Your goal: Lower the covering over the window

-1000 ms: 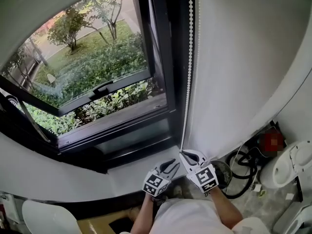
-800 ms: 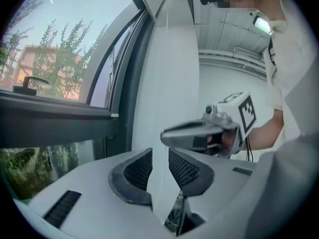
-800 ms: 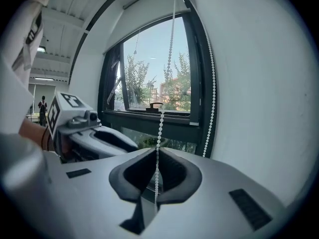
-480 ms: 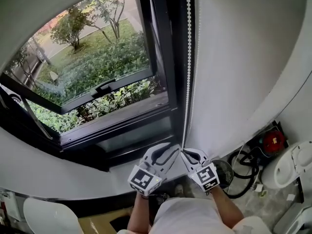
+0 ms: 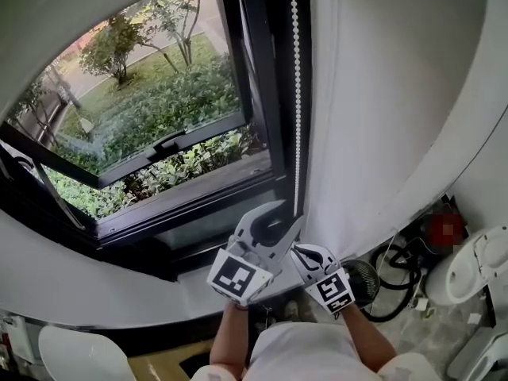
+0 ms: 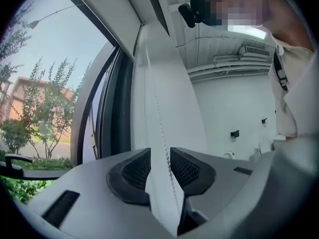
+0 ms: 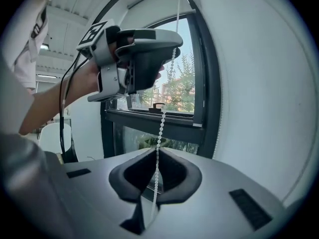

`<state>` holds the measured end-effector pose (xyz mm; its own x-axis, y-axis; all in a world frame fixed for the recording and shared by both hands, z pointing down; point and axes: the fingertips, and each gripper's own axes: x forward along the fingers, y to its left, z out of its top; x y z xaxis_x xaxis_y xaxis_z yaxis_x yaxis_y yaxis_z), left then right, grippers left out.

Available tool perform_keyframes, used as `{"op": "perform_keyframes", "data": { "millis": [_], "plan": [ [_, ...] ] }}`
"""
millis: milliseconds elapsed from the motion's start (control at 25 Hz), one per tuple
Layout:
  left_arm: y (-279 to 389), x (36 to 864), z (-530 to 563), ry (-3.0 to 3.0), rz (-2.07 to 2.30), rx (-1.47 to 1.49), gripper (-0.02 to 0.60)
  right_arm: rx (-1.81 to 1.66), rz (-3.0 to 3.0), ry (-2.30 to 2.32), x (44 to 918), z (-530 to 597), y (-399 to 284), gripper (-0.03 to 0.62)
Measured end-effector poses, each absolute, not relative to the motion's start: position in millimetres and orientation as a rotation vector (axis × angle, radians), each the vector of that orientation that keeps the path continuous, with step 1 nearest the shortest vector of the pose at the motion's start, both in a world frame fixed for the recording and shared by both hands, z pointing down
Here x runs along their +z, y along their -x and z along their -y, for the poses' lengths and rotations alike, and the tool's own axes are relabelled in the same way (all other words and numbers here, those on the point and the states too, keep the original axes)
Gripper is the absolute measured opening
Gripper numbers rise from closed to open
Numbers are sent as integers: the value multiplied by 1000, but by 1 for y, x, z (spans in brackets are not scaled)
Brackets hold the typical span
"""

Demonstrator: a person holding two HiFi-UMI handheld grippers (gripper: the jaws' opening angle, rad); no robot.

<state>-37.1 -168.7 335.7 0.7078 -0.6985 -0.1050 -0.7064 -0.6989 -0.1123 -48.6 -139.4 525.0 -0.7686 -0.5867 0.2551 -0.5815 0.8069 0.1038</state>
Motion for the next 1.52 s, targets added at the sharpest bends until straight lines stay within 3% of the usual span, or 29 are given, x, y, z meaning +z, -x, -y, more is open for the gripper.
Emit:
{"op": "perform_keyframes", "data": {
  "millis": [80,160,200,440,1520],
  "plan": [
    [33,328,168,2757,-1126,96,115,-30,2718,-901,524,139,48,26],
    [28,324,167,2741,-1117,88,31,-30,2717,-906,524,139,48,26],
    [26,324,166,2741,-1112,88,21,-30,2717,-908,524,139,47,26],
    [24,332,161,2762,-1114,103,15,-33,2682,-905,531,142,47,26],
    [32,527,156,2978,-1223,-255,15,260,2345,-797,700,121,22,31]
  ]
}}
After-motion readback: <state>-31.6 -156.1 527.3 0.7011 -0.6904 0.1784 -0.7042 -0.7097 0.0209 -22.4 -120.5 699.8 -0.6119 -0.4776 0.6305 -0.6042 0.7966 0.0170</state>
